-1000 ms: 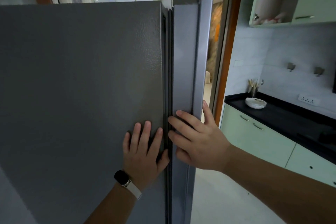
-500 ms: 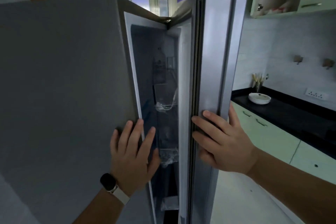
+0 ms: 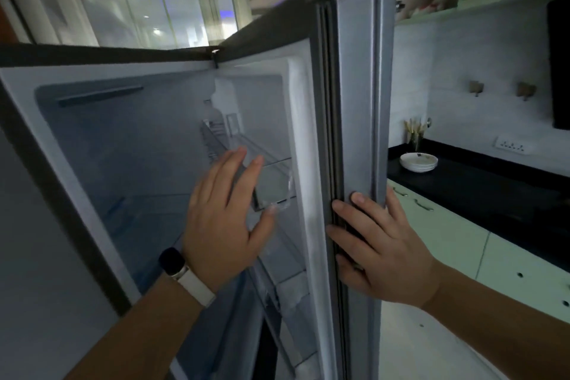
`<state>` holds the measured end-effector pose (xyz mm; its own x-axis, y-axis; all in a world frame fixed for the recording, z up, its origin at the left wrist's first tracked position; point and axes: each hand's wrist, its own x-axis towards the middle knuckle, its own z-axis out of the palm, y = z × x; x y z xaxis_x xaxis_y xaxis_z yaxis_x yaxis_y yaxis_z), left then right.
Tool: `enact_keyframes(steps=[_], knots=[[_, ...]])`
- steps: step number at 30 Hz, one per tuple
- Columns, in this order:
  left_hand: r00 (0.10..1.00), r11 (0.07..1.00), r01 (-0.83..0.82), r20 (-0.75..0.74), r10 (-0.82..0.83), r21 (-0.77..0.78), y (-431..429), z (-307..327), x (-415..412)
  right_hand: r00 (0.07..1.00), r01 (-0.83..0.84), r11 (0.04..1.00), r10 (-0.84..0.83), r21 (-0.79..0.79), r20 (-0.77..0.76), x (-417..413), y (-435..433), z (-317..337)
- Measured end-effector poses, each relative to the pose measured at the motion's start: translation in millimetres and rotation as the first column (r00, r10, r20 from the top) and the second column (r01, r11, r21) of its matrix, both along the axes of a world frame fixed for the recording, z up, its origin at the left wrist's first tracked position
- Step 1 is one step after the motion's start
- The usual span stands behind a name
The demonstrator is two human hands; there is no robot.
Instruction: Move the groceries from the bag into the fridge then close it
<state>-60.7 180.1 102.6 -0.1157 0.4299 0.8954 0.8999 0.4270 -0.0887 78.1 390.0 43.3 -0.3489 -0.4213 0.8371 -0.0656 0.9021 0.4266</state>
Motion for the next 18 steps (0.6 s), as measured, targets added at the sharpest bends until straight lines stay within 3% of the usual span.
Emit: enact_keyframes(steps=[8, 18], knots=[[0.98, 0.986, 0.166, 0.114, -0.164, -0.005, 89, 8, 12, 0.982, 0.152, 0.985, -0.141, -0.081, 0.124, 31, 72, -3], [0.982, 0.987, 0.134, 0.148, -0.12, -0.092, 180, 12, 27, 0.9, 0.28, 0.952, -0.214, -0.127, 0.38, 44, 131, -24]])
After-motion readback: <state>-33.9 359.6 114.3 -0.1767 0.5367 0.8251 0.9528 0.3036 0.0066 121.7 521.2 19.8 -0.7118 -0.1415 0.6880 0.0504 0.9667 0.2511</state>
